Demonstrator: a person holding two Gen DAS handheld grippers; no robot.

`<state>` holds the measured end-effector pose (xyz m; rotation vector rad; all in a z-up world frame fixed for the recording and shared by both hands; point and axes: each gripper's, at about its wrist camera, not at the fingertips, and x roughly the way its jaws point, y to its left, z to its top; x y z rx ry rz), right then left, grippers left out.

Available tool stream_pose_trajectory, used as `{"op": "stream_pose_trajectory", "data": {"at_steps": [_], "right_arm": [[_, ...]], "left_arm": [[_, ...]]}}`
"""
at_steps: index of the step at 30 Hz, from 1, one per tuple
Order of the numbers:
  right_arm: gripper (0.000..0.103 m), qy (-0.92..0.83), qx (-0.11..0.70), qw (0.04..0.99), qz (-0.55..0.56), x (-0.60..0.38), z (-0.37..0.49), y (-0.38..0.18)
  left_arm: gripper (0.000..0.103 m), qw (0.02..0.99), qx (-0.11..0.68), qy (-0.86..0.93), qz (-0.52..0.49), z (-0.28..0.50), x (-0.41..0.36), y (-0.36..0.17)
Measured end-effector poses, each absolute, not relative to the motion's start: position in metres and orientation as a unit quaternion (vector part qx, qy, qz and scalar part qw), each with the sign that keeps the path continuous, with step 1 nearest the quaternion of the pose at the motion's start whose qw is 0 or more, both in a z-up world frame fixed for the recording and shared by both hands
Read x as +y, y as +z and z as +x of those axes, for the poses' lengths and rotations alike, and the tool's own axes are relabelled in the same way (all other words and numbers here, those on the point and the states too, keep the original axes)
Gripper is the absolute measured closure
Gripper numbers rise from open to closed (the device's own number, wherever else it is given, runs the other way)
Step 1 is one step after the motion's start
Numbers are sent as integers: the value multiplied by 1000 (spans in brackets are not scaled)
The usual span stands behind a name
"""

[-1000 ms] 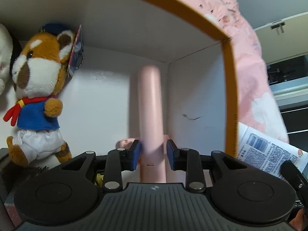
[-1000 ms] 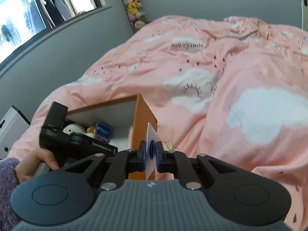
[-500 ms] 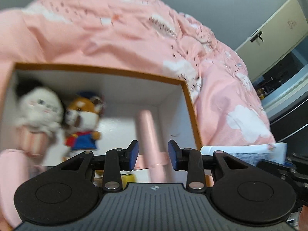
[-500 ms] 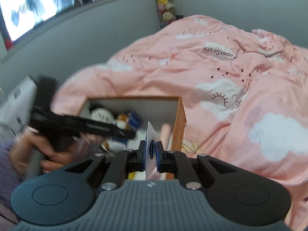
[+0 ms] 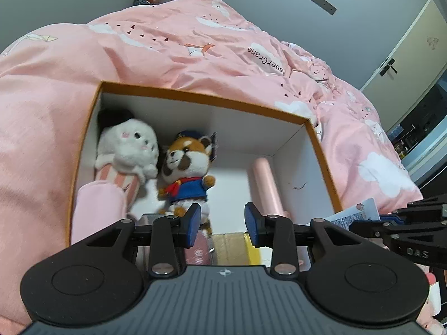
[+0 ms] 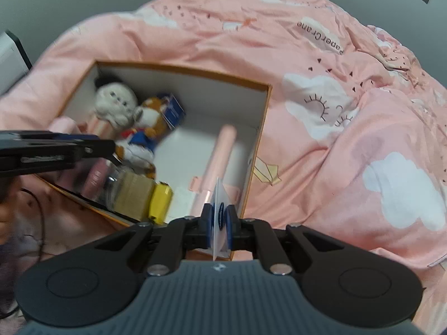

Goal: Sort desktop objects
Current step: 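Lower the pink bottle into the box with the left tool while the right tool lowers the tube, then open both tools to release the bottle and tube, then withdraw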

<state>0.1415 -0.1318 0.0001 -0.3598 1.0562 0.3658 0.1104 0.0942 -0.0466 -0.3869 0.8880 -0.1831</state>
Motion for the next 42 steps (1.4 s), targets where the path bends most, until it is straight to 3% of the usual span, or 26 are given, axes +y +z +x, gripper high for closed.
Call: {"op": "stream_pose_trajectory", "data": {"at_steps": [3, 16, 23, 29, 31, 41, 42], "right_arm": [[93, 158, 509, 826, -185, -124, 145, -9], [93, 130, 545, 805, -195, -114, 159, -41], [90, 147, 527, 821, -162, -123, 154, -31], [75, 183, 483, 850, -107, -137, 138, -7], [64, 200, 461, 860, -90, -141, 131, 1], [48, 249, 382, 889, -46, -134, 105, 10], [47, 248, 377, 891, -47, -132, 102, 9]], "left_arm": [[57, 883, 423, -86, -182, 108, 96, -51], [56, 889, 410, -84, -186, 101, 109, -46], [56, 889, 415, -74, -179, 95, 104, -35], [55, 897, 419, -61, -128, 84, 88, -15], [54, 901, 420, -59, -94, 82, 83, -5], [47, 916, 401, -2, 20, 63, 61, 37], [42, 916, 400, 3, 24, 60, 57, 36]]}}
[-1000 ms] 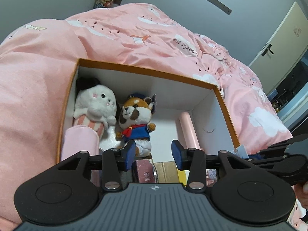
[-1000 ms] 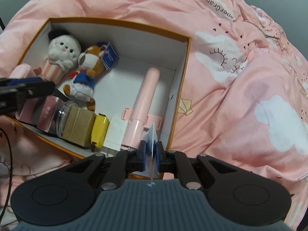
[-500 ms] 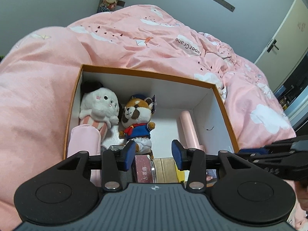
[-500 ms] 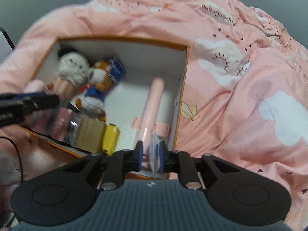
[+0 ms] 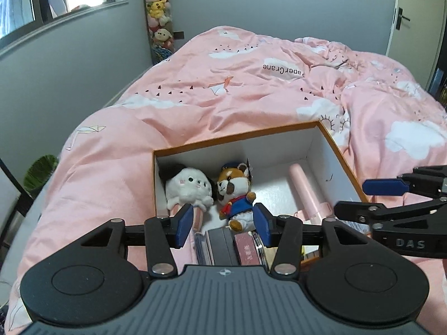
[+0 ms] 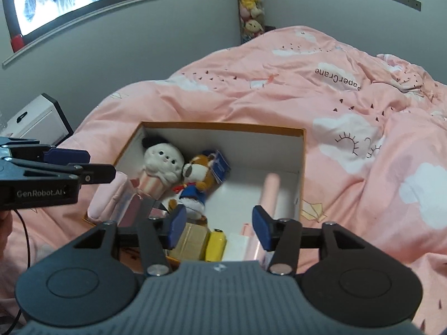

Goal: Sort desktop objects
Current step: 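Open both tools to release the bottle and tube, then withdraw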

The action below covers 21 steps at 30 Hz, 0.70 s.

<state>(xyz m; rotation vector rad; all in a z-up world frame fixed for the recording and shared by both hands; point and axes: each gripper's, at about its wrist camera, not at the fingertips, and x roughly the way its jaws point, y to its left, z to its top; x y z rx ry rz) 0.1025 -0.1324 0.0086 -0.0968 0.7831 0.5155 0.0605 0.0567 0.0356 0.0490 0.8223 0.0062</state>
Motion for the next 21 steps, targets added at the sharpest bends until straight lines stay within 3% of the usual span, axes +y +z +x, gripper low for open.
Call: {"op": "stream_pose_trajectory", "data": {"at_steps": [1, 6, 21], "right_arm": [[46, 246, 374, 893, -49, -131, 101, 7], [38, 238, 365, 898, -58, -126, 86, -3], [37, 197, 374, 904, -69, -133, 73, -38]], "left_arm": [[37, 917, 398, 7, 24, 59, 55, 34], [34, 915, 402, 19, 21, 50, 41, 19], [30, 906, 421, 29, 19, 49, 28, -25]]}}
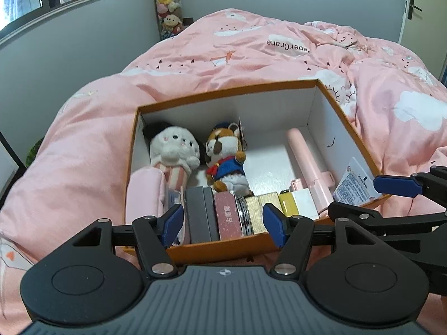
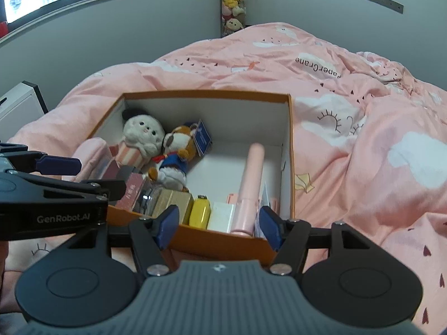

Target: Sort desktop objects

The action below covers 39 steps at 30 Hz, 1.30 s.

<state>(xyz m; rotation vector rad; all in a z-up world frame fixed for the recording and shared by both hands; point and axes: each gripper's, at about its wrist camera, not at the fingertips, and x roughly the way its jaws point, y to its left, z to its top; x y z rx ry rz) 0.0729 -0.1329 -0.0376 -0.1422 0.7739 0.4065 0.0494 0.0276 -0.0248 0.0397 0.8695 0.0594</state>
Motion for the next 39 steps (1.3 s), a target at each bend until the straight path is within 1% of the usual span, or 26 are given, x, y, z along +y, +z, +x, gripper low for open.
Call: {"op": "stream_pose_trajectory", "data": {"at_steps": [4, 13, 37, 39], "right_arm": [[37, 202, 382, 900, -58, -134, 74, -44], [35, 194, 376, 903, -73, -132, 71, -51], [31, 181, 374, 906, -83, -131, 70, -55], [31, 180, 374, 906, -84, -131, 70, -55]], "left_arm": [[29, 904, 426, 29, 16, 50, 29, -34], [29, 907, 420, 39, 21, 49, 28, -44], [28, 905, 421, 38, 36, 49, 26, -45], [26, 906, 420, 39, 37, 49, 25, -45]]}}
